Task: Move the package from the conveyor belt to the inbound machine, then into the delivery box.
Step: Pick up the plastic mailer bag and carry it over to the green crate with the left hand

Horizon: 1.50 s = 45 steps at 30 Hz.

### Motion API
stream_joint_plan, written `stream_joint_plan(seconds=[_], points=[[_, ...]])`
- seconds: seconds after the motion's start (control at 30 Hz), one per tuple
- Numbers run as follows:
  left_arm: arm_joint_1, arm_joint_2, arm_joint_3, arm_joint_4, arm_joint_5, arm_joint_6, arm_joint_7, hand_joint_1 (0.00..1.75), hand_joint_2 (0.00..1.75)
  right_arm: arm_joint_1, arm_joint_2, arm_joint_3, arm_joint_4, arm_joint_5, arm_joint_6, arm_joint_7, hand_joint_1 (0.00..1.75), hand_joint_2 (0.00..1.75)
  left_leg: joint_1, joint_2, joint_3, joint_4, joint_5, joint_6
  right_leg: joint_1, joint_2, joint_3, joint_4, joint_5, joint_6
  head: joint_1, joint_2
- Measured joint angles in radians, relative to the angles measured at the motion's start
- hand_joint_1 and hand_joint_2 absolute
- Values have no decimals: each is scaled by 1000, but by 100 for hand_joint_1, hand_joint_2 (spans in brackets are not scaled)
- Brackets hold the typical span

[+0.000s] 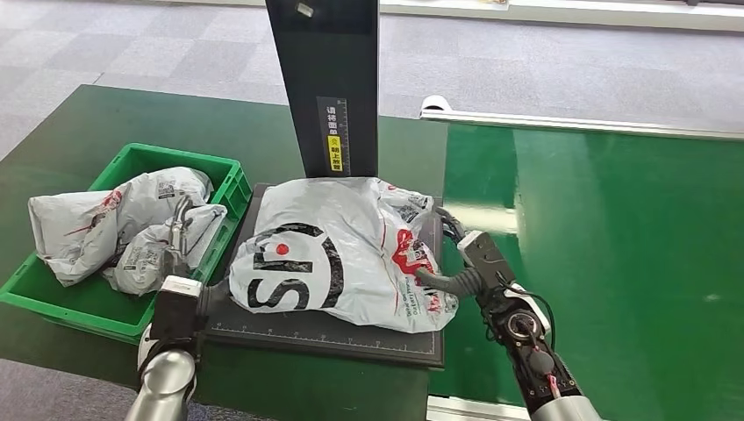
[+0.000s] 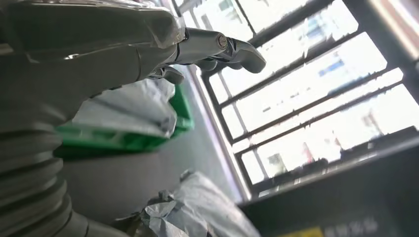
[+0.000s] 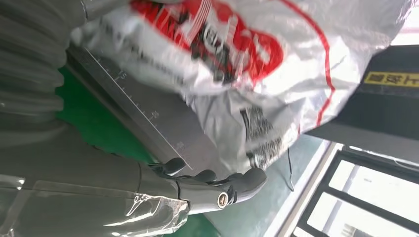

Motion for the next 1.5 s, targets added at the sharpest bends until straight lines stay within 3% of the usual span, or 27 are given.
stream_joint_plan(seconds=[0.2,0.7,0.97,1.17,1.5], points=[[9,-18,8,-73,-20,144,-11,0,175,11,10,-23,-28,-7,-11,-4,0,175,0,0,0,0,0,0,0,0,0,0,0,0,0,0],[18,-28,17,-112,-25,163,-15,0,175,20,16,-37,-38,-8,-12,-5,0,175,0,0,-1,0,0,0,0,0,-1,0,0,0,0,0],[23,-33,18,-144,-12,286,-74,0,175,35,16,-38,-52,-16,-23,-13,0,175,0,0,-1,0,0,0,0,0,-1,0,0,0,0,0],[22,-31,2,-221,40,376,-79,0,175,37,20,-38,-55,-16,-26,-15,0,175,0,0,-1,0,0,0,0,0,-1,0,0,0,0,0],[25,-28,42,-410,129,382,-80,0,175,62,28,-47,-83,-10,-42,-4,0,175,0,0,-1,0,0,0,0,0,-1,0,0,0,0,0]])
